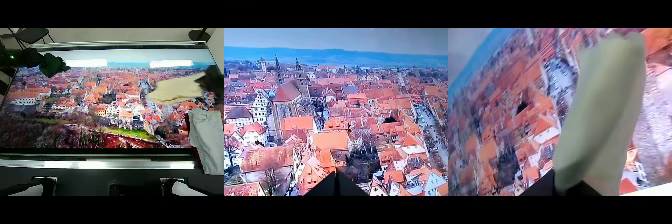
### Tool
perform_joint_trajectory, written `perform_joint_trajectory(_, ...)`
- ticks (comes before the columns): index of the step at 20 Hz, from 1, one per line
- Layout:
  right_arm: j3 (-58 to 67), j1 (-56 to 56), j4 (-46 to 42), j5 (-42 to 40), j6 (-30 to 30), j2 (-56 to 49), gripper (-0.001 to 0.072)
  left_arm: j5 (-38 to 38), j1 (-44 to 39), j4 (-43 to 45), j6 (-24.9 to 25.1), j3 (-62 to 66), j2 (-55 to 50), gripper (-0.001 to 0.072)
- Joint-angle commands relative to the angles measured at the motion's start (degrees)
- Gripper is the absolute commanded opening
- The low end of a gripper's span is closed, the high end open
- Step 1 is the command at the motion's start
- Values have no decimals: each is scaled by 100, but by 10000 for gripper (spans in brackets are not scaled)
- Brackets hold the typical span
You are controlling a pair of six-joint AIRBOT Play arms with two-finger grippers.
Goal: Fold the shirts.
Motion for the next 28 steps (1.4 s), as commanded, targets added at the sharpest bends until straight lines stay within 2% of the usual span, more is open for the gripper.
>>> perform_joint_trajectory(1, 643, -970, -330, 785, 522, 94, 41, 131, 9, 2, 205, 0, -4, 29)
perform_joint_trajectory(4, 920, -1513, -332, 1200, 734, 127, 41, 221, 15, 2, 245, 0, -4, 29)
perform_joint_trajectory(11, 979, -2527, -450, 2017, 732, 487, 41, 229, 15, 2, 330, 0, -4, 29)
perform_joint_trajectory(13, 977, -2778, -1012, 2441, 732, 538, 41, 232, 15, 2, 332, 0, -4, 30)
perform_joint_trajectory(16, 892, -2835, -2734, 3121, 616, 538, 41, 238, 15, 2, 348, 0, -7, 29)
perform_joint_trajectory(21, -426, -2837, -3615, 3049, 511, 540, 41, 304, 15, 0, 345, 0, -4, 29)
perform_joint_trajectory(23, -1080, -2837, -3939, 2761, 466, 540, 41, 291, 15, 0, 348, 0, -4, 29)
perform_joint_trajectory(28, -2430, -2837, -4057, 1810, 468, 540, 42, 247, 11, -4, 339, 0, -4, 30)
